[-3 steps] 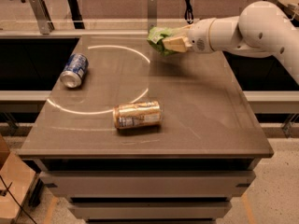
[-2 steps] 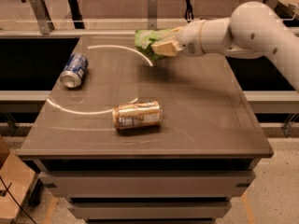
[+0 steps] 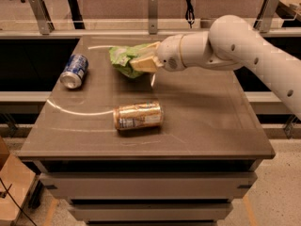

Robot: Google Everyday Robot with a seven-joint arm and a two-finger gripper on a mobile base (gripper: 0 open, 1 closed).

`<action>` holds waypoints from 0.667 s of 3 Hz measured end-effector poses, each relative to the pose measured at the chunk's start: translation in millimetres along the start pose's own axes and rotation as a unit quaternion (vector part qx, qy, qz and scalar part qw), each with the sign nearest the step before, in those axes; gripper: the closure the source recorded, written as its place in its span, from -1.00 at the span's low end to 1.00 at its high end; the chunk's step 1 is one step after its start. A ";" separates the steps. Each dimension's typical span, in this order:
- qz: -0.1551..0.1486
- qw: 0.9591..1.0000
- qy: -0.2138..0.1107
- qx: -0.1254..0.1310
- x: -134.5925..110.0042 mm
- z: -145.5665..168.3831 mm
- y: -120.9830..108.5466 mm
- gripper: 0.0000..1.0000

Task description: Move green rice chip bag near pepsi can

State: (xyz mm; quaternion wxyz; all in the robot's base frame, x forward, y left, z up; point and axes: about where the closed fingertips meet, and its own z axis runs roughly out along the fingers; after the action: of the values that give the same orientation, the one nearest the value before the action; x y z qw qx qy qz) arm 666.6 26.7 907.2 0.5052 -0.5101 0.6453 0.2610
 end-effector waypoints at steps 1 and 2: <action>0.014 0.999 -0.004 -0.032 6.5 18.6 25.1 0.16; 0.026 0.998 -0.016 -0.055 3.6 28.6 47.5 -0.28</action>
Offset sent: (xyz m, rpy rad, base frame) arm -0.0530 0.0560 -0.0266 0.0864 0.1115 0.1267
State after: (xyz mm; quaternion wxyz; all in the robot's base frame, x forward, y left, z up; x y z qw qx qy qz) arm 633.9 66.0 885.3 0.4803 -0.5158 0.6346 0.3171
